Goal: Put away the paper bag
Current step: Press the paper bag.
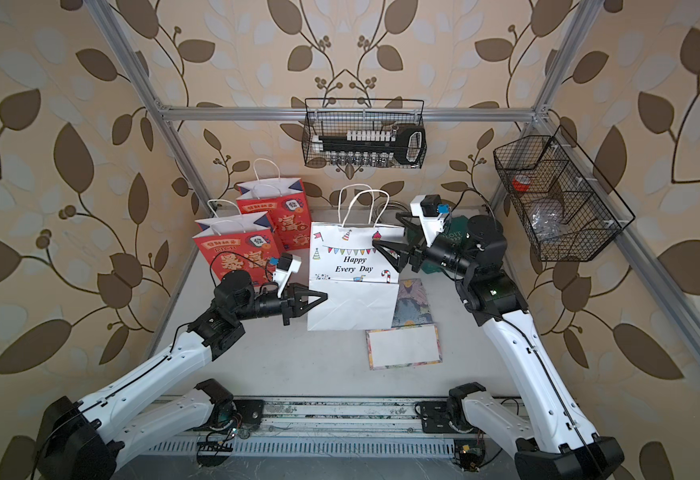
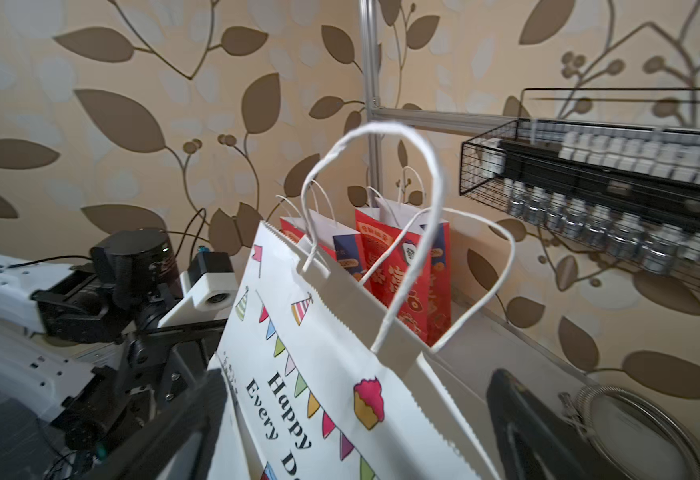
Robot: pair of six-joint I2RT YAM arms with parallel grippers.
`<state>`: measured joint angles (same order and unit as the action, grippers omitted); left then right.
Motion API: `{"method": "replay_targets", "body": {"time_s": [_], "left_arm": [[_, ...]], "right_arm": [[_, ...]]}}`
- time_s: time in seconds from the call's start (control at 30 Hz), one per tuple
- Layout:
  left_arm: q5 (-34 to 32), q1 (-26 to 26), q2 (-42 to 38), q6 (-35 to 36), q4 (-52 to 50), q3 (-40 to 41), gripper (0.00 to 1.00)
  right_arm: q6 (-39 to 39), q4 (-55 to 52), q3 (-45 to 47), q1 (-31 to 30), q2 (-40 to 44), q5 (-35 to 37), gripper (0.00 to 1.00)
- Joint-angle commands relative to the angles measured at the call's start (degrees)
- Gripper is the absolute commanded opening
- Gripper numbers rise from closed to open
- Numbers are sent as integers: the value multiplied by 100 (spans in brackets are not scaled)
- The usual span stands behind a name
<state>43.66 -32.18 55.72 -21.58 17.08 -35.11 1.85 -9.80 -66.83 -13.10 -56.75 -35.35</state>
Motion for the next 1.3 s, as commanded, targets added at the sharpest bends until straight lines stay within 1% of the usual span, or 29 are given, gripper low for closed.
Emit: {"method": "replay_targets", "body": {"time_s": [0.0, 0.03, 0.07, 0.13, 0.2, 0.27, 0.33, 0.37, 0.4, 0.43, 0.47, 0.53, 0.63, 0.8, 0.83, 0.9, 0.97, 1.03, 1.07, 1.13, 1.27], "left_arm": [[-1069, -645, 329, -516, -265, -469, 0], [-1301, -900, 478, -734, -163, -541, 0], [-1703, -1178, 612, -987, -72, -591, 0], [-2273, -1640, 915, -1437, 195, -691, 0], [-2850, -2024, 1247, -1905, 419, -798, 0], [-3311, -2380, 1646, -2334, 828, -888, 0], [-3669, -2636, 2068, -2617, 1048, -1002, 0], [-3860, -2729, 2294, -2701, 1038, -1110, 0], [-3885, -2776, 2480, -2900, 1104, -1182, 0], [-3879, -2837, 2640, -2904, 1189, -1290, 0], [-3983, -2890, 2946, -2951, 1115, -1436, 0], [-4282, -2946, 3238, -3148, 909, -1632, 0], [-4674, -2999, 3584, -3729, 714, -1737, 0], [-4907, -3136, 4002, -4333, 101, -2030, 0], [-4925, -3162, 4029, -4443, -3, -2036, 5], [-4989, -3197, 4051, -4600, -288, -2036, 22], [-5058, -3213, 4076, -4824, -655, -2022, 44], [-5136, -3210, 4079, -4936, -938, -1968, 58], [-5181, -3213, 4063, -4963, -1111, -1980, 62], [-5326, -3208, 3974, -4948, -1482, -2022, 67], [-5884, -3211, 3771, -4926, -2697, -2233, 76]], "right_arm": [[-742, -1310, -171, 7, 375, 2059, 100], [-918, -1604, -200, 3, 450, 2287, 100], [-1033, -1829, -207, 2, 531, 2469, 100], [-1130, -2069, -166, 2, 689, 2650, 100], [-1159, -2171, -94, 3, 875, 2689, 100], [-1145, -2226, -24, 1, 1053, 2695, 100], [-1142, -2278, 23, 3, 1175, 2658, 100], [-1140, -2312, 49, 2, 1228, 2634, 100], [-1138, -2347, 69, 8, 1254, 2602, 100], [-1143, -2372, 92, 5, 1294, 2567, 100], [-1135, -2387, 113, 6, 1322, 2552, 100], [-1109, -2400, 164, 1, 1364, 2508, 100], [-1006, -2382, 212, 1, 1373, 2410, 100], [-763, -2222, 350, 2, 1289, 2271, 100], [-726, -2194, 371, 1, 1273, 2251, 100], [-666, -2138, 421, 5, 1254, 2222, 100], [-612, -2079, 483, 1, 1245, 2205, 100], [-589, -2054, 521, 7, 1241, 2182, 100], [-580, -2056, 539, 1, 1225, 2180, 100], [-572, -2052, 566, 1, 1210, 2173, 100], [-554, -2052, 597, 1, 1167, 2130, 99]]}}
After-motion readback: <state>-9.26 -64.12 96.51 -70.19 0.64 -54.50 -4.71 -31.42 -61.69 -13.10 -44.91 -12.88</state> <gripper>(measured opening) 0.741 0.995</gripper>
